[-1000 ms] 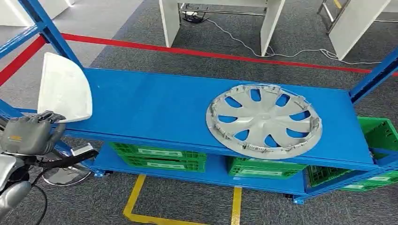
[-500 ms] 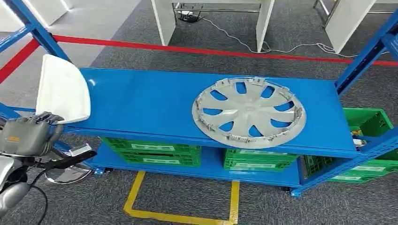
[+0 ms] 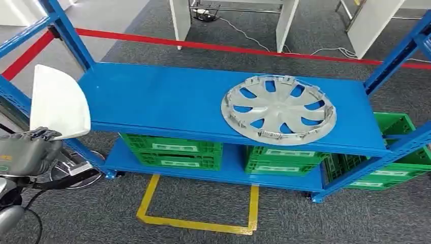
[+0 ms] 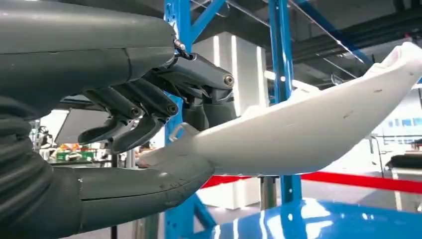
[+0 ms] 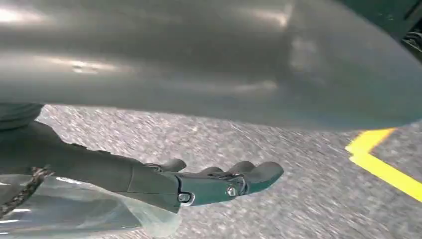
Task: Take the parts from the cabinet and place them on the table.
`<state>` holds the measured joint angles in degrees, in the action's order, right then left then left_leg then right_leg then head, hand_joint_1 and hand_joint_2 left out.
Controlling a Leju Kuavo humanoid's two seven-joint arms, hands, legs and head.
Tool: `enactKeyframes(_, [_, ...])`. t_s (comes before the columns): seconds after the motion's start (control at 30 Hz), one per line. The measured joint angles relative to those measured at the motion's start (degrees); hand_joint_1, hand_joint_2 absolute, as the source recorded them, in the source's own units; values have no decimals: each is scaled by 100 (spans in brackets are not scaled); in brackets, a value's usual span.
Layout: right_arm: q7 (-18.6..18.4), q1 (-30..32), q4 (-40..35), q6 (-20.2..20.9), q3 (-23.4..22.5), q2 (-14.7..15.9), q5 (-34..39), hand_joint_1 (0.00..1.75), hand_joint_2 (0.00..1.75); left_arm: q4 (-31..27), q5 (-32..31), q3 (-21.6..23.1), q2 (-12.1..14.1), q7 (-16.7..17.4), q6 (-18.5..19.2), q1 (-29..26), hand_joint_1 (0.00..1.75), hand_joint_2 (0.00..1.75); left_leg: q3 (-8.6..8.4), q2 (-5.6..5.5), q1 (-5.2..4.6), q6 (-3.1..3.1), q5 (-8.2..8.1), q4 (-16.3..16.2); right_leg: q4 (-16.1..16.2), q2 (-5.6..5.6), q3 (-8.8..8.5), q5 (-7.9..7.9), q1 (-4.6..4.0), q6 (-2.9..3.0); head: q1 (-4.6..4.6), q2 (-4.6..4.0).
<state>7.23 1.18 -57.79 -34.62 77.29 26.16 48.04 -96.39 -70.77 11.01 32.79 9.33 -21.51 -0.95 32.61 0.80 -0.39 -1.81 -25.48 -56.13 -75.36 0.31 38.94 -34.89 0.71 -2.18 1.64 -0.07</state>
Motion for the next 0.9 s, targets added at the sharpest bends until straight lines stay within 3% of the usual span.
enactKeyframes(0.03, [-2,0,0,11,2,0,46,0,0,-15,0,-33,0,0,-15,-52,175,175,76,6,-7,7,45,-22,221,0,-209,234,-5,17,-2,0])
enactKeyframes(0.07, [0,0,0,13,0,0,92,0,0,-39,2,-66,9,0,-35,-117,175,175,145,8,-17,21,82,-40,634,-1,-526,439,-12,49,0,0])
enactKeyframes(0.1, [7,0,0,13,0,0,129,0,0,-59,2,-101,9,0,-59,-166,175,175,195,10,-20,38,121,-63,1147,-5,-892,500,-23,90,0,0])
enactKeyframes(0.13, [24,0,0,13,-11,2,192,0,0,-83,2,-150,9,0,-74,-215,175,175,225,15,-29,60,154,-87,1703,-20,-1258,296,-54,148,-5,0])
enactKeyframes(0.17, [46,3,0,9,-22,2,232,0,0,-92,2,-188,11,-2,-94,-237,175,175,240,16,-44,85,189,-109,2013,-31,-1483,231,-58,148,-11,0])
enactKeyframes(0.23, [74,14,-7,0,-24,2,304,0,0,-96,2,-236,24,-9,-149,-284,175,175,287,20,-24,146,296,-107,2043,-21,-1387,209,-74,159,0,0])
enactKeyframes(0.27, [74,21,-7,-2,-24,2,321,0,0,-112,0,-271,26,-9,-164,-337,175,175,297,17,-27,183,339,-101,2036,-19,-1349,242,-77,205,-9,0])
enactKeyframes(0.3, [74,29,-17,15,-17,2,317,0,0,-144,0,-312,64,-9,-196,-430,175,175,342,-3,-18,218,307,-129,2064,-37,-1294,327,-24,271,13,0])
enactKeyframes(0.33, [70,12,-24,46,-15,2,308,0,0,-175,-7,-356,92,-9,-238,-559,175,175,397,-31,-13,268,9,-257,2058,-42,-1211,391,-28,334,-7,0])
enactKeyframes(0.4, [66,5,-26,133,-7,0,255,0,0,-276,-9,-538,138,4,-372,-848,175,175,550,-39,27,335,-747,-1029,2051,-39,-1094,513,-31,371,-52,0])
enactKeyframes(0.43, [59,2,-26,164,0,0,245,0,0,-314,-9,-631,144,9,-424,-966,175,175,619,-41,38,353,-959,-1411,2039,-37,-1058,563,-34,370,-57,0])
enactKeyframes(0.47, [55,0,-26,183,2,-2,240,0,0,-347,-9,-734,151,11,-470,-1100,175,175,655,-43,52,372,-1046,-1792,2011,-31,-962,627,-36,367,-55,0])
enactKeyframes(0.5, [50,0,-26,199,2,-2,238,0,0,-372,-9,-794,155,11,-487,-1191,175,175,609,-43,64,383,-932,-1900,1979,-33,-866,675,-36,355,-59,0])
enactKeyframes(0.53, [46,-5,-26,210,2,-2,236,0,0,-393,-9,-869,166,11,-496,-1259,175,175,459,-44,74,391,-741,-1788,1932,-41,-771,712,-35,345,-55,0])
enactKeyframes(0.57, [41,-14,-26,216,2,-2,234,0,0,-431,-9,-925,184,11,-500,-1323,175,175,154,-44,89,392,-485,-1376,1871,-46,-659,744,-35,329,-59,0])
enactKeyframes(0.6, [39,-23,-26,219,2,-4,234,0,0,-465,-9,-974,197,11,-503,-1360,175,175,-201,-47,99,384,-349,-848,1818,-52,-584,769,-33,307,-57,0])
enactKeyframes(0.67, [39,-36,-26,219,2,-7,229,0,0,-516,-9,-1045,201,11,-505,-1400,175,175,-685,-80,76,333,-578,-56,1749,-54,-498,822,-61,246,-59,0])
enactKeyframes(0.77, [37,-36,-26,219,2,-9,216,0,0,-570,-9,-1108,223,11,-525,-1469,175,175,-604,-77,42,207,-525,-17,1786,-55,-447,988,-49,142,-52,0])
enactKeyframes(0.8, [35,-25,-24,219,4,-7,216,0,0,-573,-11,-1121,223,11,-525,-1481,175,175,-554,-56,69,139,-444,25,1781,-46,-406,1000,-58,100,-55,0])
enactKeyframes(0.83, [31,-25,-24,219,4,-9,218,0,0,-581,-11,-1128,225,11,-525,-1479,175,175,-494,-19,81,92,-390,26,1705,-38,-365,820,-40,78,-50,0])
enactKeyframes(0.87, [31,-23,-24,236,9,-9,208,0,0,-595,-15,-1141,227,11,-533,-1488,175,175,-396,-20,76,35,-320,26,1437,-42,-246,428,-40,53,-33,0])
enactKeyframes(0.9, [28,-25,-22,245,13,-11,197,0,0,-603,-17,-1156,227,11,-542,-1508,175,175,-326,-19,72,24,-269,26,1131,-40,-135,138,-40,44,-31,0])
